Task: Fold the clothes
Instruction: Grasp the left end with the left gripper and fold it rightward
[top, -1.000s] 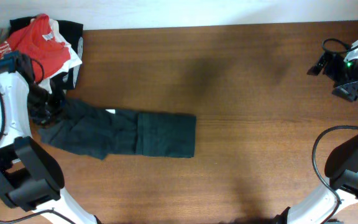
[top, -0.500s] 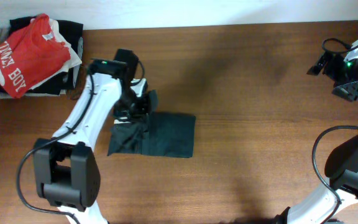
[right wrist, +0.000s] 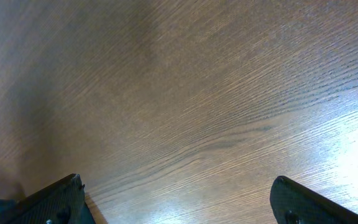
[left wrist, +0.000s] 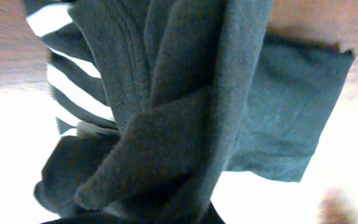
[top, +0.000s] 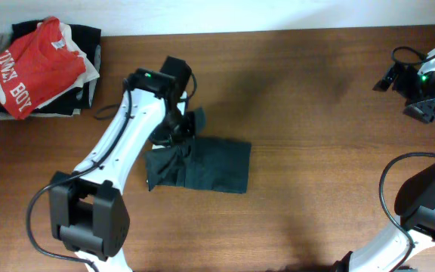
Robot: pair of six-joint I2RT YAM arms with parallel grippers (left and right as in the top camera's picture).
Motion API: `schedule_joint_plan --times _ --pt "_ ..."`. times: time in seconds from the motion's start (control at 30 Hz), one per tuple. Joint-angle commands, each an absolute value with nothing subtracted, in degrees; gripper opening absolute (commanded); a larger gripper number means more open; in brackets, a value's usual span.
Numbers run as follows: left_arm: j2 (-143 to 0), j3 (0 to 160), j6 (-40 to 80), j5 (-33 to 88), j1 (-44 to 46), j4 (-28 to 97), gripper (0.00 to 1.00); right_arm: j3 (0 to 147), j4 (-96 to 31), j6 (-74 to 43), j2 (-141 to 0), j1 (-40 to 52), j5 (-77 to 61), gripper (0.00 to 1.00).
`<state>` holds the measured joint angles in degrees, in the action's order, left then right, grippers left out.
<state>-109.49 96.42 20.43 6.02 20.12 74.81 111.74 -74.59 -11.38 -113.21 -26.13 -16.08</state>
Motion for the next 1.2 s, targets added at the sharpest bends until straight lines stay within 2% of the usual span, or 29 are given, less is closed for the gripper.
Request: schedule_joint_plan --times 0.0,0.2,0.47,0.5,0.7,0.73,0.77,0.97,1.07,1.17 --pt "-105.49 99.5 20.75 4.78 20.21 75.83 0.0 112.42 -74.59 -10.74 -112.68 -26.33 -15.81 0.99" --pt "-105.08 99.88 20.05 4.45 20.82 78.94 0.0 112.42 -74.59 -10.74 -112.68 -26.33 -15.79 0.99" --pt "-105.34 100.18 20.16 2.61 26.48 75.59 0.01 112.42 -74.59 -10.72 -112.68 -26.33 -15.81 0.99" --pt "-106.21 100.12 20.25 2.74 27.83 74.78 0.05 112.42 -74.59 -10.74 -112.68 -26.33 -15.81 0.99" --pt "-114.32 100.12 21.45 2.76 33.54 72.42 0.05 112.42 -74.59 -10.74 -112.68 -26.33 -15.79 0.99" --pt "-115.35 100.12 21.47 2.76 34.57 72.2 0.21 112.42 -74.59 -10.74 -112.68 -26.33 -15.79 0.99" --pt "-115.7 100.12 21.47 2.76 35.07 72.2 0.42 112.42 -74.61 -10.74 -112.68 -26.33 -15.79 0.99" --pt "-116.03 100.75 21.37 2.7 35.94 72.38 0.48 112.42 -74.59 -10.72 -112.68 -26.33 -15.81 0.99" --pt "-116.03 107.85 19.49 0.54 35.83 75.94 0.5 112.42 -74.59 -10.74 -112.68 -26.33 -15.79 0.99" --pt "-116.03 113.69 19.51 -5.5 34.24 79.81 0.68 112.42 -74.61 -10.74 -112.68 -26.33 -15.79 0.99"
